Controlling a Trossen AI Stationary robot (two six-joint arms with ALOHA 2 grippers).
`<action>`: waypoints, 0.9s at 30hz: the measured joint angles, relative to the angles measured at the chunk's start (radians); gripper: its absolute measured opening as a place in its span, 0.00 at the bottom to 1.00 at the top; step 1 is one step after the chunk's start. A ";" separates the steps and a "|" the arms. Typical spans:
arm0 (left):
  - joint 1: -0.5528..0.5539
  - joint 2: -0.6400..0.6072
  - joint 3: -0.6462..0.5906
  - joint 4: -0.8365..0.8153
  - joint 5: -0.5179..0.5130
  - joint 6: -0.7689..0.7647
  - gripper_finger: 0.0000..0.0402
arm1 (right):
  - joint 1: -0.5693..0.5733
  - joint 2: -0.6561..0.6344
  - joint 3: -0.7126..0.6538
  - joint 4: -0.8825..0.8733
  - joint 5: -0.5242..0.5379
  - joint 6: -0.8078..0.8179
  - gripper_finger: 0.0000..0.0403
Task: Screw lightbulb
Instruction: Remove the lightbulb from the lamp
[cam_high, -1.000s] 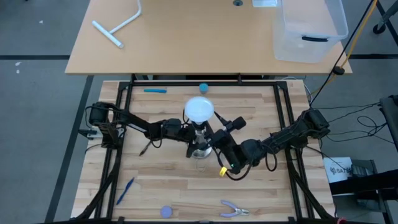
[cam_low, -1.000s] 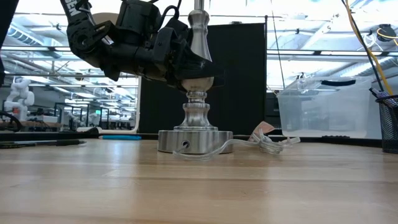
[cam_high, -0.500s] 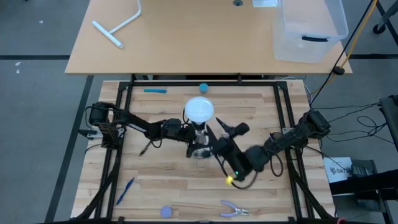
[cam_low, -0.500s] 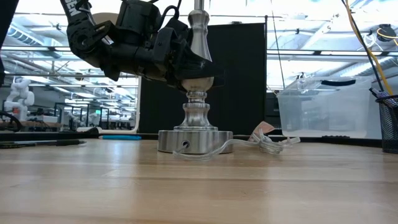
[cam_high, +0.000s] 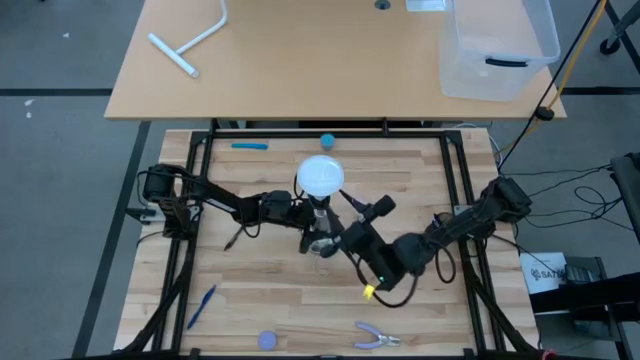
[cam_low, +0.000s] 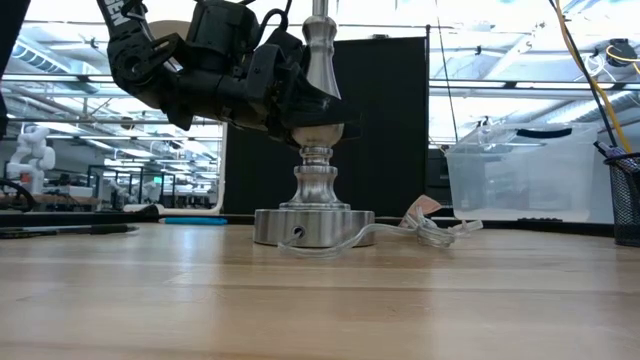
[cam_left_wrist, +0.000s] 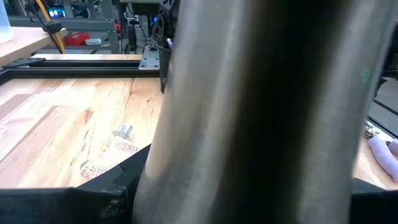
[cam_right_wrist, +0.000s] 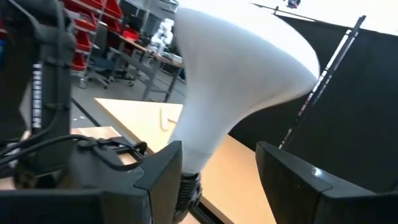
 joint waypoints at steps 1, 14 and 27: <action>0.000 0.000 0.000 0.000 0.000 0.000 0.64 | -0.008 0.000 0.000 -0.012 0.000 0.013 0.49; 0.000 0.000 0.000 0.000 0.000 0.000 0.64 | -0.036 0.000 0.000 -0.070 -0.040 0.080 0.49; 0.000 0.000 0.000 0.000 0.000 0.001 0.64 | -0.046 0.000 0.000 -0.075 0.011 0.056 0.49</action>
